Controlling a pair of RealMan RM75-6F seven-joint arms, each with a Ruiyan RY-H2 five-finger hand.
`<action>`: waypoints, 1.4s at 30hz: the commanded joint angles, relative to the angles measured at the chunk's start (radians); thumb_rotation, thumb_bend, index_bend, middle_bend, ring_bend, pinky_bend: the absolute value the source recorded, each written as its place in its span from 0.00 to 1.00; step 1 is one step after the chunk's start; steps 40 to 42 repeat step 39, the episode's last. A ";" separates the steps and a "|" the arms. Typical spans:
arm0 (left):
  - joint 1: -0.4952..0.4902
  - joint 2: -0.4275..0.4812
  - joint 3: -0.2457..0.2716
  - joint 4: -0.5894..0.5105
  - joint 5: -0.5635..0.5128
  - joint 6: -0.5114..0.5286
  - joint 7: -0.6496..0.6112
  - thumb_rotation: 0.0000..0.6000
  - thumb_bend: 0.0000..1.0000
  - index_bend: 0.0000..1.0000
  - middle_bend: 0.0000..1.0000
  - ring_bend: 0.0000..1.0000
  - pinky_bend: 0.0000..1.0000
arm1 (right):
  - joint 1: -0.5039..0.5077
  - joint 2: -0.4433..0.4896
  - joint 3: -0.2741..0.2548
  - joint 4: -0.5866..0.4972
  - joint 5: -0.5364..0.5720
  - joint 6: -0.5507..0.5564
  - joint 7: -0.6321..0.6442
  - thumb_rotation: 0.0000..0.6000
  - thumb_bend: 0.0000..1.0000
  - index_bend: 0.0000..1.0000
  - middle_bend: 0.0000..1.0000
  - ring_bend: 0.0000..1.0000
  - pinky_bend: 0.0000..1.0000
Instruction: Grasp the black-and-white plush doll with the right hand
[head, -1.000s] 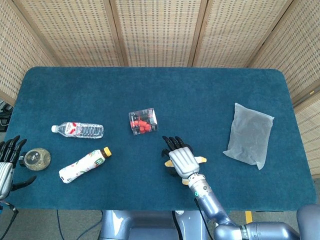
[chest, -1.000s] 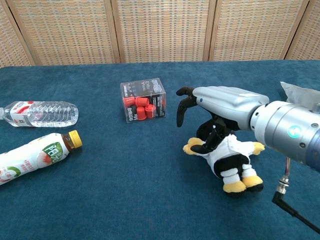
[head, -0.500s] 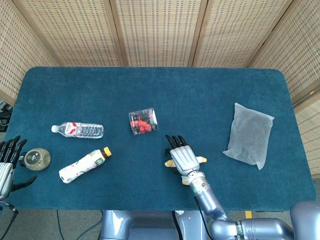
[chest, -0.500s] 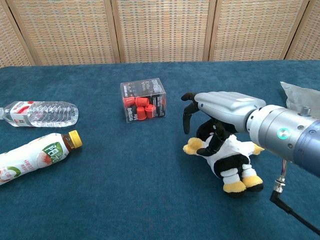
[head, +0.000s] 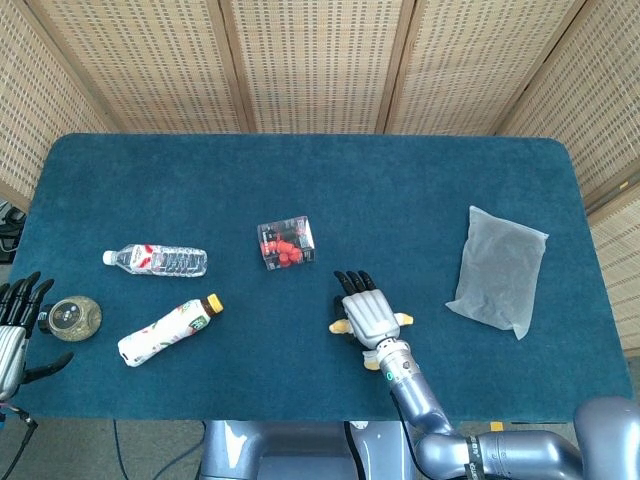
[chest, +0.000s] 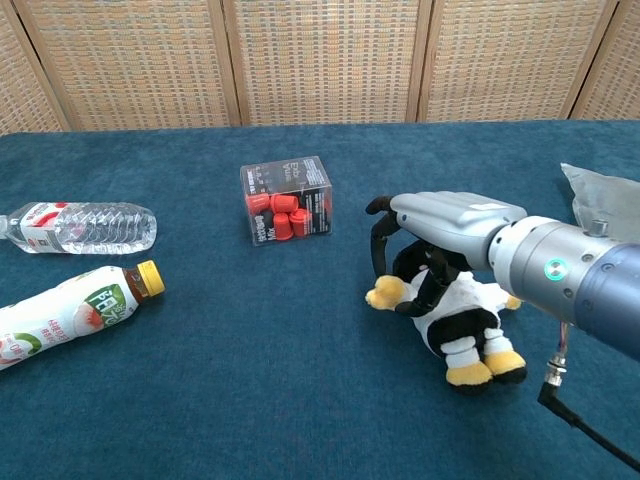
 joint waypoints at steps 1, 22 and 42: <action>0.000 0.000 0.000 0.001 0.000 0.000 0.000 1.00 0.00 0.00 0.00 0.00 0.00 | 0.002 -0.002 -0.001 0.003 0.001 0.000 0.002 1.00 0.37 0.52 0.13 0.00 0.05; 0.003 -0.002 0.003 0.001 0.010 0.008 -0.003 1.00 0.00 0.00 0.00 0.00 0.00 | 0.020 0.000 -0.014 -0.001 0.029 0.026 -0.007 1.00 0.56 0.57 0.17 0.00 0.05; 0.003 -0.001 0.001 0.008 0.007 0.008 -0.014 1.00 0.00 0.00 0.00 0.00 0.00 | 0.019 0.057 -0.021 -0.097 -0.006 0.077 -0.016 1.00 0.57 0.61 0.20 0.00 0.05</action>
